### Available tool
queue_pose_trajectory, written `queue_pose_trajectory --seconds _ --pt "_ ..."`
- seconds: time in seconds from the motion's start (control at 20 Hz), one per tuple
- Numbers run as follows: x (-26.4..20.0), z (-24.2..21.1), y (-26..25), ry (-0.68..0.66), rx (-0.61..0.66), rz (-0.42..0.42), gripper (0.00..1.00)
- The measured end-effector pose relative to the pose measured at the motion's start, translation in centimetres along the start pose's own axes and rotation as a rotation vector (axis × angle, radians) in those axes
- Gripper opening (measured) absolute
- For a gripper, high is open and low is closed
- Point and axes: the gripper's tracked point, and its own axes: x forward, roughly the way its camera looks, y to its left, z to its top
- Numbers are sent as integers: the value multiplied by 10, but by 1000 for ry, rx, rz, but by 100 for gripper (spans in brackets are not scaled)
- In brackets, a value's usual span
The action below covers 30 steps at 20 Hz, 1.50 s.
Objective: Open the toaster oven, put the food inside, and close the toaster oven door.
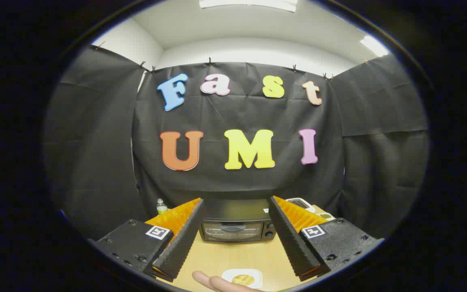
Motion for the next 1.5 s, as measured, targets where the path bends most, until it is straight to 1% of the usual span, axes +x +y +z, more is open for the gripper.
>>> queue_pose_trajectory --seconds 0.25,0.65,0.85,1.1,1.2,1.35,1.5 --pt "-4 -7 0 23 -18 3 100" --pt "-4 -6 -5 18 -17 -1 100" --pt "5 -6 -11 12 -12 -15 100" --pt "39 -26 -20 5 -27 -61 100" --pt "59 -41 -16 16 -18 -50 100" --pt "89 -65 -22 42 -33 -65 100" --pt "122 -92 -18 72 -20 -49 100"
